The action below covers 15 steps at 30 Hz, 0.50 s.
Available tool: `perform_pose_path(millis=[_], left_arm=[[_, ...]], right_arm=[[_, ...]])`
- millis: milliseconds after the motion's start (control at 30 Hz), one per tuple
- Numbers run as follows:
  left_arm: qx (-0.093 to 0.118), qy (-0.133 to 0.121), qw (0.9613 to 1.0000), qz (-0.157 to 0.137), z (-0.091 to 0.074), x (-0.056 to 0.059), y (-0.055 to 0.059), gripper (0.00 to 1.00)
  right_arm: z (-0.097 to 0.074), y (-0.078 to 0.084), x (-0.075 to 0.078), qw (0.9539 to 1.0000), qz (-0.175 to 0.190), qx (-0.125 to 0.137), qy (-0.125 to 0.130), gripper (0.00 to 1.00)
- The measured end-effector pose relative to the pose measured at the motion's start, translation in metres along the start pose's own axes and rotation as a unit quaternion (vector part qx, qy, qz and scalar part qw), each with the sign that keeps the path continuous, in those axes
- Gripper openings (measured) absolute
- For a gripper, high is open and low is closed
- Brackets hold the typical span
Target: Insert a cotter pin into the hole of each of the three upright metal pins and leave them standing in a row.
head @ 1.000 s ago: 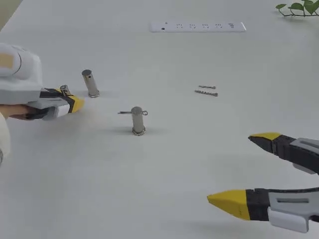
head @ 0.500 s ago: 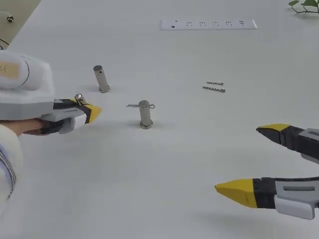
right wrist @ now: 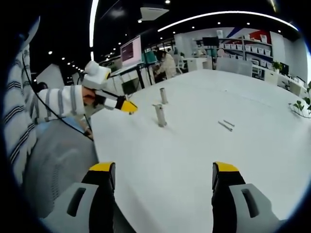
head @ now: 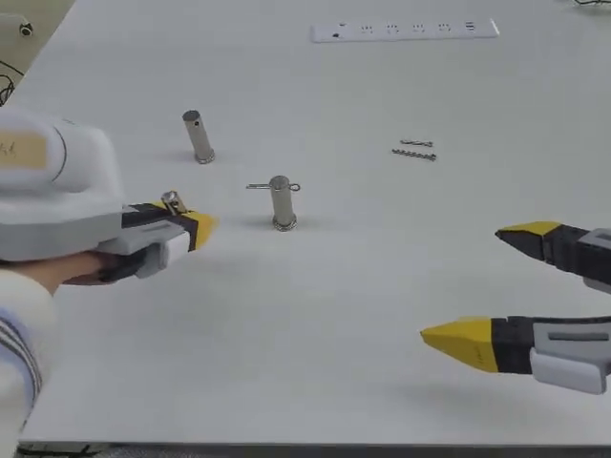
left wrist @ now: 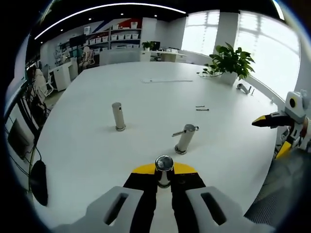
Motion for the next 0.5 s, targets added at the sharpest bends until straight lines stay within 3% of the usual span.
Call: perform_pose_path(millis=[100,233,500], left_arm=[[-0.003,-0.006,1.0000,0.001,0.002,0.008,0.002,0.08],[0.002,0.002,0.9997,-0.025,0.005,0.019,0.003,0.08],[-0.012,0.000,0.9996,-0.027,0.017,0.036,0.006,0.08]], right_arm=[[-0.001,0.000,0.000,1.0000,0.000,0.002,0.002,0.83],[-0.002,0.000,0.000,1.0000,-0.002,0.000,0.003,0.83],[-0.002,0.002,0.000,1.0000,-0.005,-0.005,0.002,0.86]])
Point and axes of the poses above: the centre of the closed fingertips' face, and the gripper's own axes: z roughly forward along the fingers, x roughly to its right, y roughly out of its underside, the point moved 5 cm from there along -z, roughly backward along the fingers, and after that the axes turned 5 degrees about y, right-handed, at the moved point
